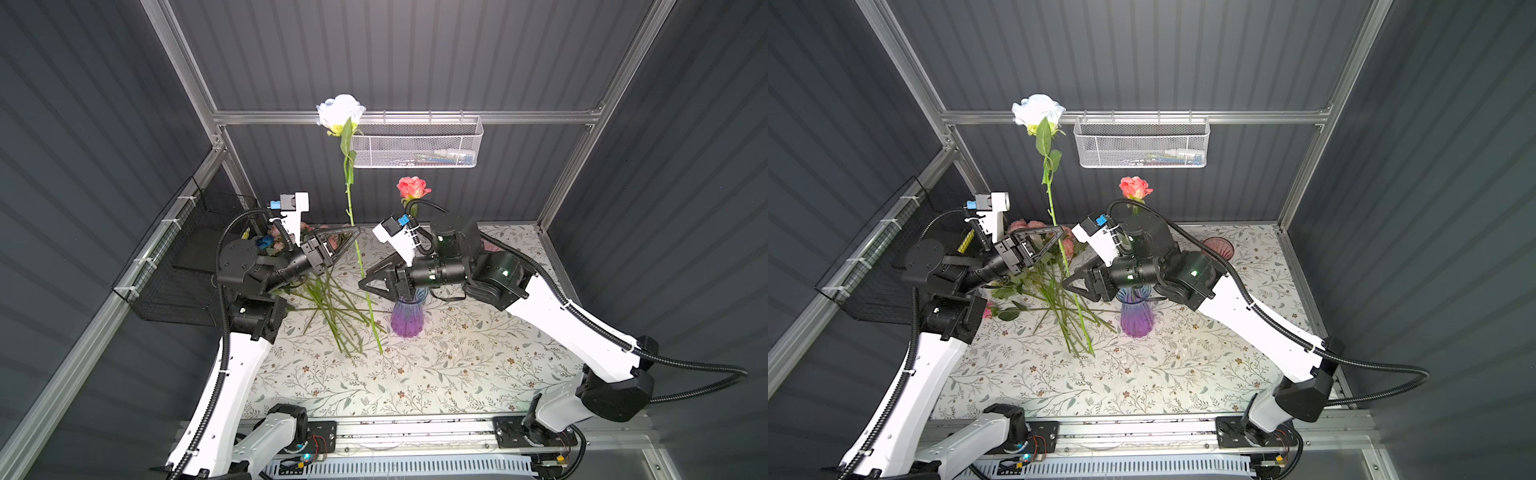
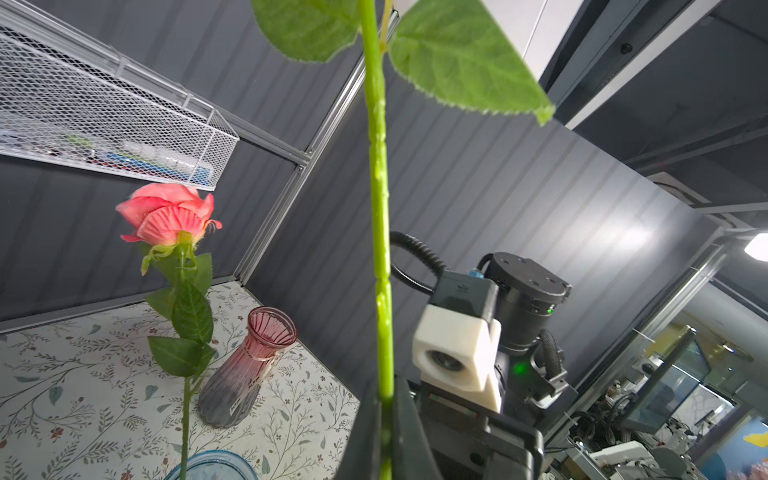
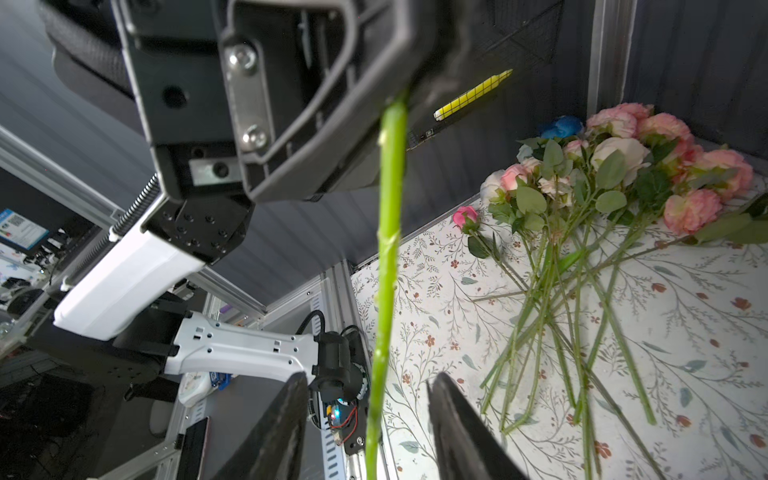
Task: Arrange the flowers into the vase
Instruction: 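Carry the white rose to the vase with the right gripper while the left returns, then lower the white rose stem into the vase and open the right gripper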
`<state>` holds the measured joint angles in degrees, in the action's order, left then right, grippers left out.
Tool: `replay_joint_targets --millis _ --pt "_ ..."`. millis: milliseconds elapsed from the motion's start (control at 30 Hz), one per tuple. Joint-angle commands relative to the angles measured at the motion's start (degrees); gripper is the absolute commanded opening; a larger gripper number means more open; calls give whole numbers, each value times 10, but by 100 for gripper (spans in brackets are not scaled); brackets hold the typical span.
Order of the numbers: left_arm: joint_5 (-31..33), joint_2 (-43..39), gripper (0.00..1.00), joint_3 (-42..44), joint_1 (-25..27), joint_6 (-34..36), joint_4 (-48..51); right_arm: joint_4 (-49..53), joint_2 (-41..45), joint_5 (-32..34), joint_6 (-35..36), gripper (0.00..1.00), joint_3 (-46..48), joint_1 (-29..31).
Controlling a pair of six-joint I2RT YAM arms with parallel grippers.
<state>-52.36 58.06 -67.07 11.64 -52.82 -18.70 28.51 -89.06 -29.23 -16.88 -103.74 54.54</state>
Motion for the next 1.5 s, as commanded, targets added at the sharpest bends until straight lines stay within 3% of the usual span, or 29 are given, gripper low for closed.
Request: replay_joint_targets --millis 0,200,233,333,500,733,867,1200,1433,1467 --pt "-23 -8 0 13 8 -36 -57 -9 -8 -16 3 36 -24 3" --pt "-8 -10 0 21 15 -40 -58 -59 -3 -33 -11 14 2 3" --pt "-2 -12 4 23 15 -40 -55 -82 0 -34 -11 10 10 3" --pt "21 -25 60 30 16 -33 -46 -106 16 -21 -10 0 38 2" --pt "63 -49 99 34 16 -13 -21 -148 80 49 11 0 124 -1" --pt "224 -133 100 43 16 117 135 -202 219 214 71 0 255 -26" --pt "300 -177 99 89 16 141 180 -255 240 265 97 0 295 -50" --pt "317 -217 100 165 16 127 229 -348 148 278 122 0 293 -110" --pt "359 -224 99 180 16 127 274 -382 144 282 84 0 391 -110" --pt "362 -221 99 181 16 128 280 -380 146 286 77 4 403 -110"
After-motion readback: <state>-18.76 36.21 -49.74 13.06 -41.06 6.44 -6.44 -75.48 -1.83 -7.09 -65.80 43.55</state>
